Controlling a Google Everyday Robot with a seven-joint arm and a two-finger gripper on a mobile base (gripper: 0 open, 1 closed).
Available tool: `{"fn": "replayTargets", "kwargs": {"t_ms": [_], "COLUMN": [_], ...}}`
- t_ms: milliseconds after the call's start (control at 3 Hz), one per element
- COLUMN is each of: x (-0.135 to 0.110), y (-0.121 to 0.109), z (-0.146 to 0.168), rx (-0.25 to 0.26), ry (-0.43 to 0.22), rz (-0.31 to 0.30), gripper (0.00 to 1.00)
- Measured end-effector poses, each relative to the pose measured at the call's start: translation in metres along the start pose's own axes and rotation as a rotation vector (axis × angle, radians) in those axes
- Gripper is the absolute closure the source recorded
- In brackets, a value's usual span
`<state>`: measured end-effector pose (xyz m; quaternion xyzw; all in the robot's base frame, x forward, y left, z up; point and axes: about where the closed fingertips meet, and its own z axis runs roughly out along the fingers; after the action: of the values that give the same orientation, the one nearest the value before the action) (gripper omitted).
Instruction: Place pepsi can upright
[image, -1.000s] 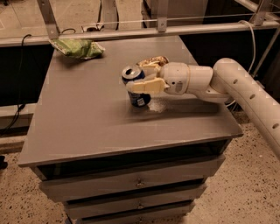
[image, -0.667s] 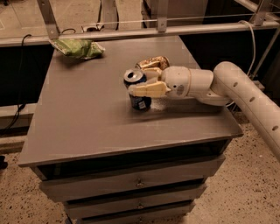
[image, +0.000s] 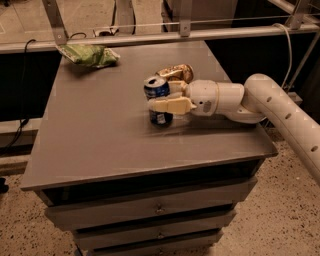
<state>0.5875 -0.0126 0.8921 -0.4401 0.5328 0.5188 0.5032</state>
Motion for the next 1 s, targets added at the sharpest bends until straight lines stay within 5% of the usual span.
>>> {"fn": "replayTargets", "kwargs": {"t_ms": [333,667,1000], "x": [0.006,0.009,-0.011], "y": [-0.006,-0.011,-0.013], "z": [-0.022,-0.055,-0.12], "rx": [0.028,0.068,0.125], "ry": [0.033,0.078,0.166], "rz": [-0.001,-0.016,-0.076], "gripper": [0.0,0.0,0.0]}}
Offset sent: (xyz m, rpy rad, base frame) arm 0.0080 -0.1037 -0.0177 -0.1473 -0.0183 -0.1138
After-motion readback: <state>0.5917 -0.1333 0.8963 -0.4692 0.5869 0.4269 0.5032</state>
